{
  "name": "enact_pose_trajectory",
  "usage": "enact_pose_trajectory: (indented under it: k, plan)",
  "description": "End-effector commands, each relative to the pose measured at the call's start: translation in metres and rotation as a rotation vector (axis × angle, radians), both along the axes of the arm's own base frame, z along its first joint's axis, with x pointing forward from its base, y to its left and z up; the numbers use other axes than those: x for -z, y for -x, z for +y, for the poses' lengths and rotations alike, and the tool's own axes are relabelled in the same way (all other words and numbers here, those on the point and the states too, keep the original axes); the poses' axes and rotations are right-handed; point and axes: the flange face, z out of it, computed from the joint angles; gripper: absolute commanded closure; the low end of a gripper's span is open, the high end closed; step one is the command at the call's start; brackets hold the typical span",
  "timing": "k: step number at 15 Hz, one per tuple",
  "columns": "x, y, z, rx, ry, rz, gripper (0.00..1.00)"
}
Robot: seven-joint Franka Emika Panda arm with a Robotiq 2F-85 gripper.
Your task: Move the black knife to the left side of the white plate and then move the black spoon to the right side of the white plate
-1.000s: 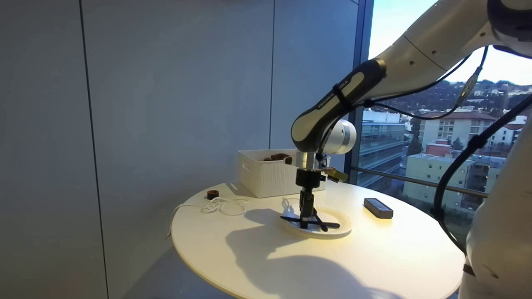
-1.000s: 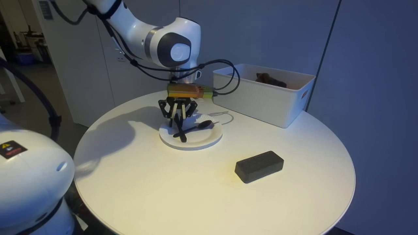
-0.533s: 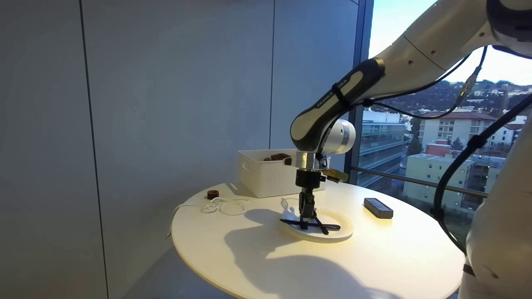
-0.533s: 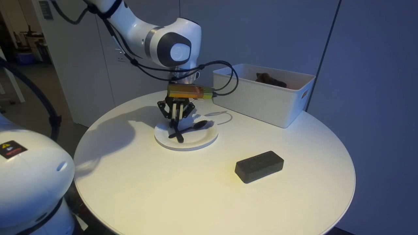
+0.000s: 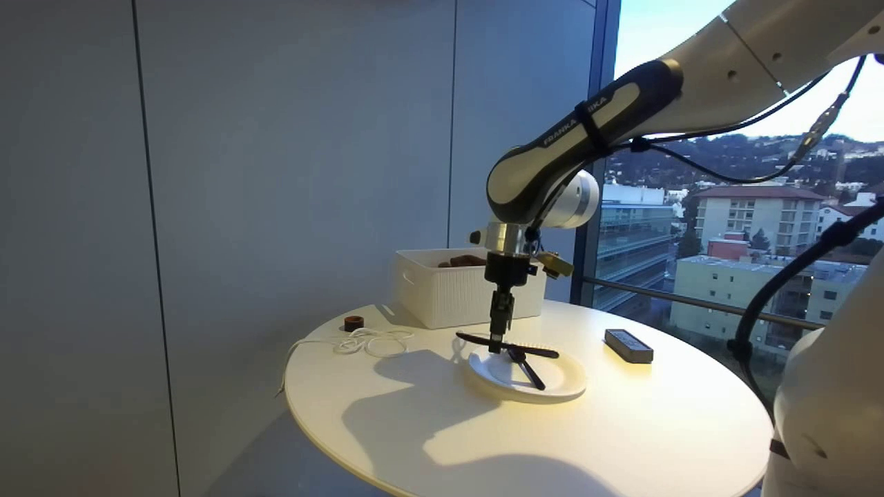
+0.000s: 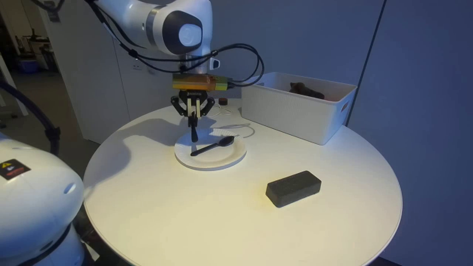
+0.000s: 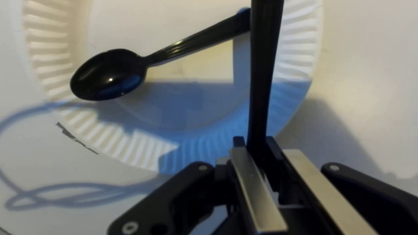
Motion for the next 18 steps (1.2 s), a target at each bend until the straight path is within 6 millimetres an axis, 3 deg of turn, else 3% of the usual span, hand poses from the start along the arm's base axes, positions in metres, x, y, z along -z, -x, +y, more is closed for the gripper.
enact_pose_trajectory:
  k: [1,7,9,13,14,15,18]
  plan:
    - [-0.028,0.019,0.034,0.149,0.009,0.039,0.91]
    - [-0.004,0.002,0.113,0.424,-0.025,0.060,0.91]
    - [0.007,-0.012,0.127,0.521,-0.044,0.012,0.91]
    - [0.028,-0.032,0.131,0.640,-0.048,-0.063,0.90]
    - [0.032,-0.034,0.131,0.647,-0.049,-0.067,0.57]
    - [0.034,-0.035,0.132,0.652,-0.039,-0.080,0.56]
    - [0.028,-0.031,0.136,0.659,-0.021,-0.074,0.35]
